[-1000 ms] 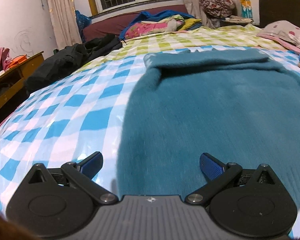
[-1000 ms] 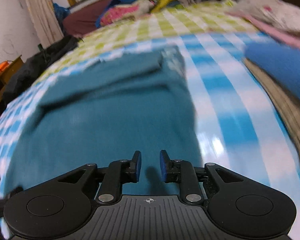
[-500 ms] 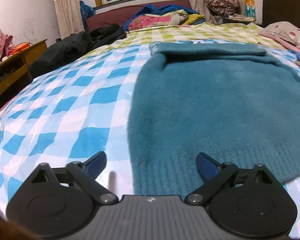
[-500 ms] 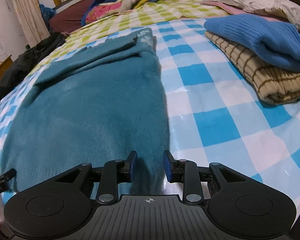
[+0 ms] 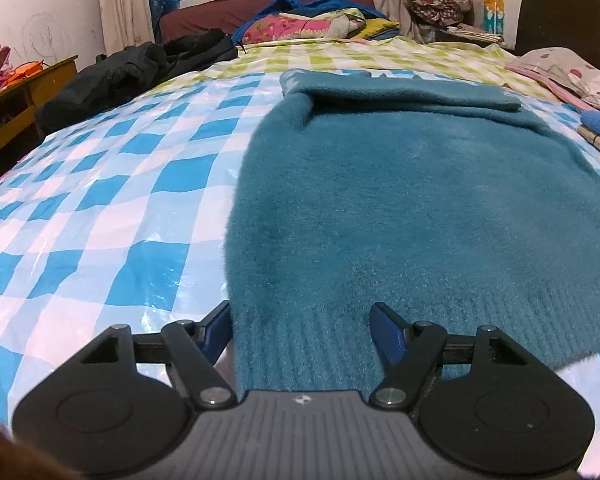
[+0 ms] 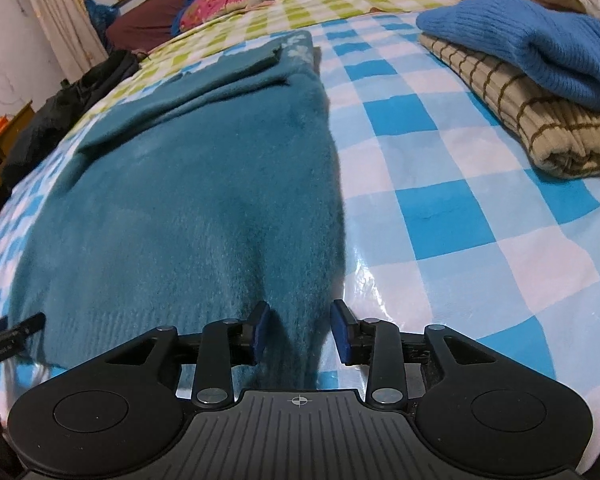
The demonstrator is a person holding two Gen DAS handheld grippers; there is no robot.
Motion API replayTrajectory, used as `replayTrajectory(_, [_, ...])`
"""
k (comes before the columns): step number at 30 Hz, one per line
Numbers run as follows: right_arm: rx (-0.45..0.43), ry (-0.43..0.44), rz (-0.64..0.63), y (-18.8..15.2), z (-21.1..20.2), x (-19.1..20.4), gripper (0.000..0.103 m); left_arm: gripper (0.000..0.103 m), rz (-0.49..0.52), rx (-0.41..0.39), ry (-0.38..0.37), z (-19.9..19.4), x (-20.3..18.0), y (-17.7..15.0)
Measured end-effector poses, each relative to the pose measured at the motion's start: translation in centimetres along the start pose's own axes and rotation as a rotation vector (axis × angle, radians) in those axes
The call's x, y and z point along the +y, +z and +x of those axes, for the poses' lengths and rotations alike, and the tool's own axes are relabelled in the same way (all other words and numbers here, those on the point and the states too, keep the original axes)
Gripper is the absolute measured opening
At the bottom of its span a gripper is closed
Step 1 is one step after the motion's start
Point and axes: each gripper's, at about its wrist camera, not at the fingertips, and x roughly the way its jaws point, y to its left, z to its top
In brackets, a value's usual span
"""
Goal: Fold small clothes
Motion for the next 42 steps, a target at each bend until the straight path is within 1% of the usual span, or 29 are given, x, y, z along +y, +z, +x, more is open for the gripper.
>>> replayTrajectory(4, [0.005,0.037,0.02,-0.1,0.0,-0.4,0.035,0.079,-0.003,0.011,0.005,0.2,-0.2,0.1])
replayTrajectory(6, [0.008,0.043,0.021,0.0,0.4,-0.3,0.037,0.075,-0.003,0.014,-0.002,0.1,-0.2,0.3])
replayTrajectory(8, [0.015,0.045,0.017,0.3,0.6,0.0,0.037,0.064,-0.013,0.017,-0.017,-0.1,-0.1,0.4])
replayTrajectory(9, [0.02,0.047,0.019,0.4,0.6,0.0,0.036,0.061,-0.018,0.017,-0.018,-0.2,0.0,0.4])
replayTrajectory(10, [0.025,0.05,0.032,0.5,0.6,-0.1,0.034,0.056,-0.02,0.016,-0.016,-0.2,0.0,0.5])
replayTrajectory(11, [0.03,0.063,0.044,0.6,0.6,-0.3,0.025,0.051,-0.023,0.015,-0.018,-0.3,0.1,0.6])
replayTrajectory(12, [0.034,0.08,0.06,0.6,0.6,-0.6,0.019,0.048,-0.026,0.013,-0.019,-0.4,0.1,0.7])
replayTrajectory(13, [0.04,0.108,0.089,0.7,0.6,-1.0,0.016,0.043,-0.025,0.01,-0.016,-0.5,0.0,0.8])
replayTrajectory(14, [0.045,0.135,0.12,0.7,0.6,-1.3,0.015,0.038,-0.023,0.007,-0.016,-0.6,0.0,1.0])
replayTrajectory(15, [0.048,0.163,0.149,0.7,0.6,-1.5,0.014,0.036,-0.026,0.006,-0.019,-0.8,0.0,1.2])
replayTrajectory(17, [0.04,0.229,0.209,0.8,0.5,-1.9,0.014,0.025,-0.04,0.005,-0.034,-1.0,0.1,1.7])
replayTrajectory(19, [0.02,0.288,0.256,0.9,0.3,-1.9,0.013,0.02,-0.07,-0.008,-0.061,-1.2,0.4,2.3])
replayTrajectory(21, [-0.007,0.332,0.282,1.1,0.1,-1.7,0.013,0.019,-0.116,-0.029,-0.096,-1.4,0.9,2.9])
replayTrajectory(24, [-0.048,0.37,0.298,1.7,-0.3,-1.3,0.013,0.018,-0.17,-0.065,-0.144,-1.6,1.5,3.5])
replayTrajectory(29, [-0.082,0.38,0.287,2.6,-0.6,-0.7,0.013,0.018,-0.14,-0.067,-0.123,-1.2,1.1,3.3])
replayTrajectory(36, [-0.061,0.302,0.223,1.9,-0.1,-0.2,0.013,0.018,-0.109,-0.034,-0.061,-0.9,1.4,1.9])
replayTrajectory(39, [-0.036,0.268,0.196,1.4,0.2,-0.2,0.016,0.018,-0.093,-0.02,-0.037,-0.8,1.5,1.3])
replayTrajectory(40, [-0.029,0.256,0.183,1.3,0.3,-0.1,0.017,0.02,-0.088,-0.016,-0.036,-0.7,1.4,1.1])
replayTrajectory(42, [-0.016,0.227,0.158,1.1,0.5,-0.1,0.023,0.024,-0.082,-0.009,-0.036,-0.4,1.3,0.9])
